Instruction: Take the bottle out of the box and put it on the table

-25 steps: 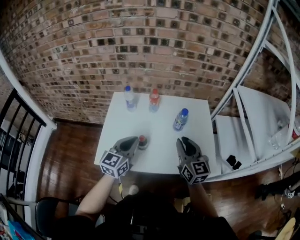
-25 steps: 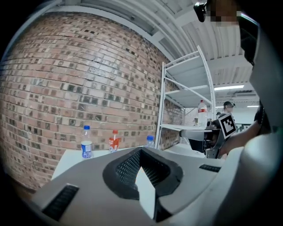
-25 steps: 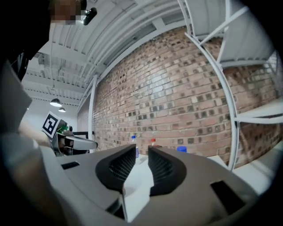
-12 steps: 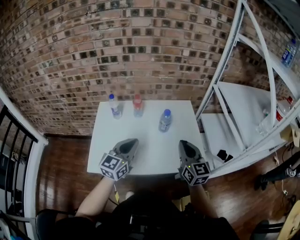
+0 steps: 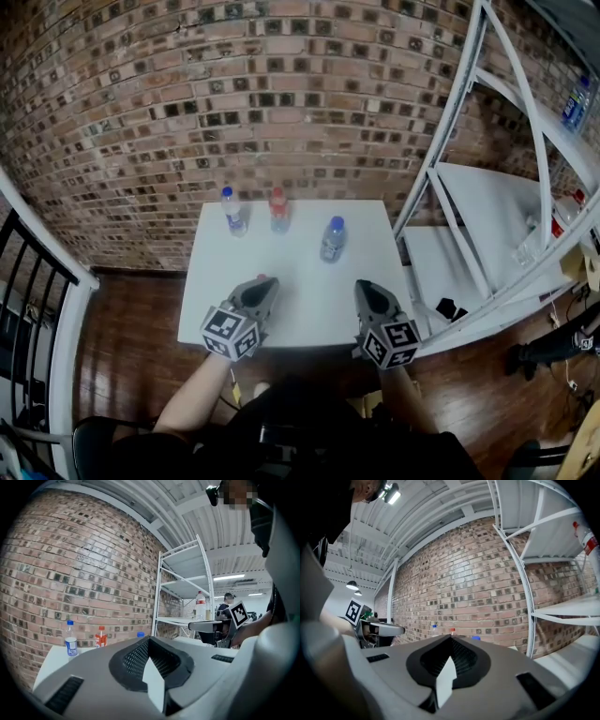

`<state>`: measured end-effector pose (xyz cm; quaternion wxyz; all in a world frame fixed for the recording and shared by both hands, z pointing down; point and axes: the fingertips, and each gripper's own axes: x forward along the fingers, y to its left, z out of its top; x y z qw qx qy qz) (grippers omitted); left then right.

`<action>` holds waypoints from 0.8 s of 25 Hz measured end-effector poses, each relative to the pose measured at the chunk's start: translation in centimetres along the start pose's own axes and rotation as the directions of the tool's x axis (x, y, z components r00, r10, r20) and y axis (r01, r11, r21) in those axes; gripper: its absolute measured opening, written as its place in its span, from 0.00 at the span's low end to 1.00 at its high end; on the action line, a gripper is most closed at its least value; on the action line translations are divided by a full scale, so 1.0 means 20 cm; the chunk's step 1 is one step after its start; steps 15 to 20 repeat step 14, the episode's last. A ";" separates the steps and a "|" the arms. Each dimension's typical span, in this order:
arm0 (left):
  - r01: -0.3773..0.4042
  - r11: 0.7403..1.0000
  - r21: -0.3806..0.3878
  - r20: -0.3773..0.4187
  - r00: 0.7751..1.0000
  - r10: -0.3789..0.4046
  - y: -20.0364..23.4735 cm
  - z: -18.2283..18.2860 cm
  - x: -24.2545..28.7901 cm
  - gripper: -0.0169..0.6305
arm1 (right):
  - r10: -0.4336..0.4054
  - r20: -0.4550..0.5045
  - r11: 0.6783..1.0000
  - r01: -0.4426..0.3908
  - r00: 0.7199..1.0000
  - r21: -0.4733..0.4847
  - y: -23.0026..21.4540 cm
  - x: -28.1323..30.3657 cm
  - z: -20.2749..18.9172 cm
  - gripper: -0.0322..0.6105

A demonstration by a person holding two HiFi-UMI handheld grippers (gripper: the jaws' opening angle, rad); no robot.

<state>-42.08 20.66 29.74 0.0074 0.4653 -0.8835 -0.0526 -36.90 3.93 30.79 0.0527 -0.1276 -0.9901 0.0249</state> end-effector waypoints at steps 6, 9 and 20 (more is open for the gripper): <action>-0.006 1.000 -0.015 -0.008 1.000 0.006 0.04 -0.03 -0.02 0.03 | 0.000 -0.023 1.000 0.001 1.000 0.007 0.02 0.02 -0.05 0.05; -0.013 1.000 -0.019 0.002 1.000 0.013 0.07 -0.02 -0.01 0.03 | -0.003 -0.027 1.000 0.004 1.000 0.017 0.00 0.03 -0.05 0.05; -0.018 1.000 -0.022 0.031 0.999 0.019 0.11 0.03 0.03 0.03 | -0.011 -0.012 1.000 0.011 1.000 0.008 -0.04 0.05 0.00 0.05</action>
